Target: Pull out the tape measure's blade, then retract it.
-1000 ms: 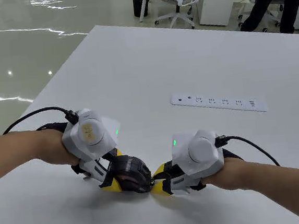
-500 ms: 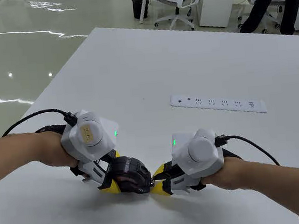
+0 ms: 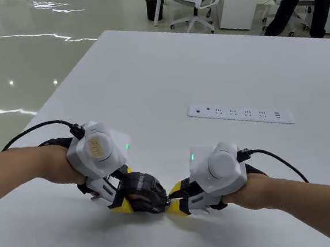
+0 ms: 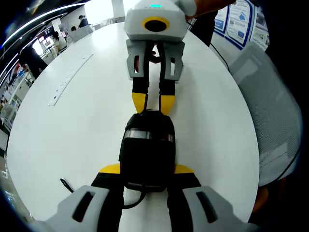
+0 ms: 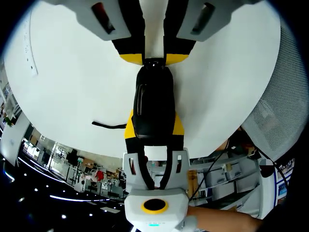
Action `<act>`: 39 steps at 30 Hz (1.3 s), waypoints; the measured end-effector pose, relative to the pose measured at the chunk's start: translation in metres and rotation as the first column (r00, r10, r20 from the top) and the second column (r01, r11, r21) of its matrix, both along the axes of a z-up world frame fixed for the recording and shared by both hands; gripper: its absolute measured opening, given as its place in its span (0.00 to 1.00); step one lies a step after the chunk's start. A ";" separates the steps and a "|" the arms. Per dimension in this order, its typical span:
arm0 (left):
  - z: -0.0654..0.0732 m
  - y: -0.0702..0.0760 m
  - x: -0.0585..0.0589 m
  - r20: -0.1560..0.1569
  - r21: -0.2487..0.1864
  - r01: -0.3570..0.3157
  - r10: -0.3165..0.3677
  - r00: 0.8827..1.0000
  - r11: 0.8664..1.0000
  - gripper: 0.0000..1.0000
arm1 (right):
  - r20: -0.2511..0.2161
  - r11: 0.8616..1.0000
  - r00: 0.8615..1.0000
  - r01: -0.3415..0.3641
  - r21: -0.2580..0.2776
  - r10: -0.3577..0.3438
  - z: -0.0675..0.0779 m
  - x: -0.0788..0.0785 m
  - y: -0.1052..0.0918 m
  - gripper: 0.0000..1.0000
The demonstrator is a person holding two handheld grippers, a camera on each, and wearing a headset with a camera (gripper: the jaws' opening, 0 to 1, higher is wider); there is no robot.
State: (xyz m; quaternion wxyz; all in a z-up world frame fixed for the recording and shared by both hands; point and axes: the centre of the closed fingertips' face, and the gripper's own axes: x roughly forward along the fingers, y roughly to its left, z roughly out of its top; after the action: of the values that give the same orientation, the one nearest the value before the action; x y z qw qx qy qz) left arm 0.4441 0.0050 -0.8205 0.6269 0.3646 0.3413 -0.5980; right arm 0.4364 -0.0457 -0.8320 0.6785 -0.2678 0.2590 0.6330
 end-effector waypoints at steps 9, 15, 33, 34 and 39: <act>0.000 -0.001 0.000 -0.004 -0.002 -0.001 0.001 1.000 1.000 0.29 | -0.004 1.000 1.000 0.000 -0.001 0.000 -0.001 -0.001 -0.004 0.12; -0.001 -0.001 0.000 -0.005 -0.001 -0.003 0.003 1.000 1.000 0.29 | -0.008 1.000 1.000 0.002 -0.002 -0.002 -0.002 -0.001 -0.007 0.12; -0.002 0.001 0.001 -0.009 0.005 -0.003 0.003 1.000 1.000 0.29 | -0.008 1.000 1.000 0.001 -0.006 -0.001 0.000 -0.001 -0.014 0.12; -0.002 0.001 0.001 -0.009 0.006 -0.003 0.003 1.000 1.000 0.29 | -0.009 1.000 1.000 0.003 -0.005 -0.003 0.000 -0.001 -0.014 0.12; -0.002 0.002 0.001 -0.009 0.011 -0.003 0.003 1.000 1.000 0.29 | -0.011 1.000 1.000 0.003 -0.002 -0.003 0.001 0.000 -0.016 0.12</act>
State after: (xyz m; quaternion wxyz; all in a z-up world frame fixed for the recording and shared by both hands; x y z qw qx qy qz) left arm 0.4455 0.0073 -0.8227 0.6244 0.3647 0.3478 -0.5968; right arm 0.4359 -0.0619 -0.8308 0.6779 -0.2645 0.2639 0.6331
